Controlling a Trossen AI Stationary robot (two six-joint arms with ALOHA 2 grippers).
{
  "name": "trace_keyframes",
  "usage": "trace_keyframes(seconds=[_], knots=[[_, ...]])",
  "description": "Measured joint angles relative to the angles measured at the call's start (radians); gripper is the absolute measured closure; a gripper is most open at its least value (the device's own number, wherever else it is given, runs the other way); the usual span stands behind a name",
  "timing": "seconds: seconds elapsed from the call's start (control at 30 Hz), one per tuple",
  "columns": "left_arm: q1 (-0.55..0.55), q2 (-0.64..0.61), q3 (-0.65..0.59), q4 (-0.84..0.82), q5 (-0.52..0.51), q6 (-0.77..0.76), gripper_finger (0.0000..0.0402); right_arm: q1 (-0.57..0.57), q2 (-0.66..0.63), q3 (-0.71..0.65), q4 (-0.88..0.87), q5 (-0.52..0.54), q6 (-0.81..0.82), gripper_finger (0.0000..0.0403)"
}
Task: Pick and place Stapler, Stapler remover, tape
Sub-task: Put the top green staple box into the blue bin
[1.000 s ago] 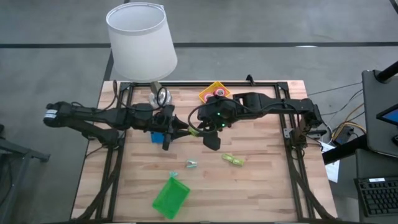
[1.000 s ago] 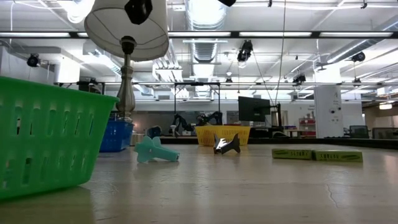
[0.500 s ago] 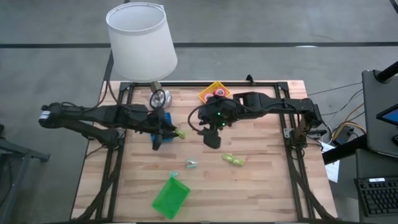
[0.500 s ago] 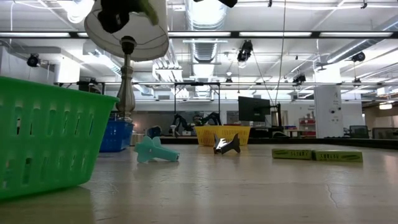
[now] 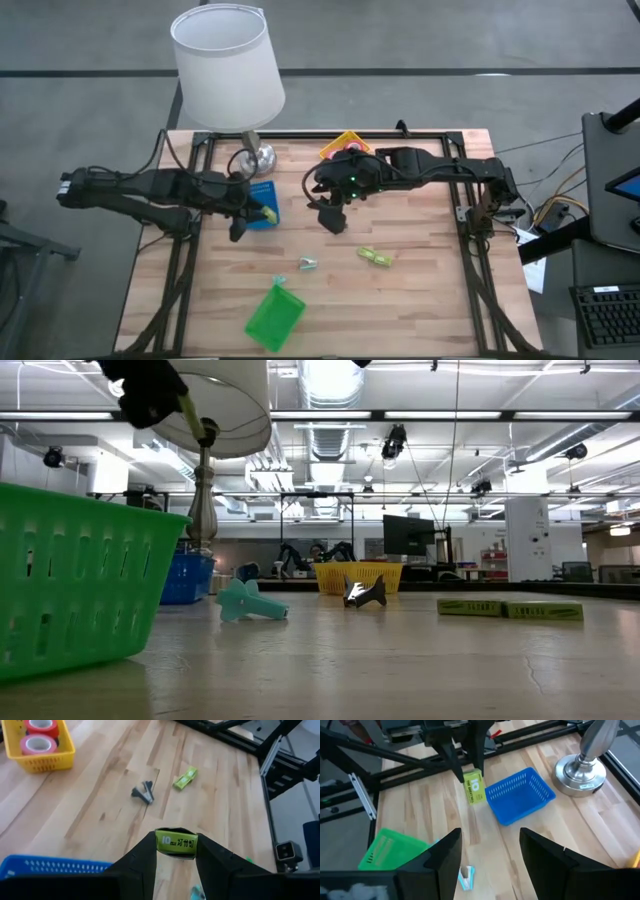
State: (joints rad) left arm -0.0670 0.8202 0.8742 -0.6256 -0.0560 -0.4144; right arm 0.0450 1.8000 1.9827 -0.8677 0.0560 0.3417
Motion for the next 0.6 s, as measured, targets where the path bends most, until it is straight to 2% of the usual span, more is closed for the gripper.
trace_keyframes(seconds=[0.37, 0.6], knots=[[0.000, -0.168, -0.165, 0.005, -0.058, -0.043, 0.0283, 0.001, 0.000, -0.006, 0.015, 0.006, 0.051, 0.0207], [0.000, -0.218, -0.267, -0.001, -0.104, -0.060, 0.0280, 0.001, 0.002, -0.008, 0.014, 0.024, 0.052, 0.0207]])
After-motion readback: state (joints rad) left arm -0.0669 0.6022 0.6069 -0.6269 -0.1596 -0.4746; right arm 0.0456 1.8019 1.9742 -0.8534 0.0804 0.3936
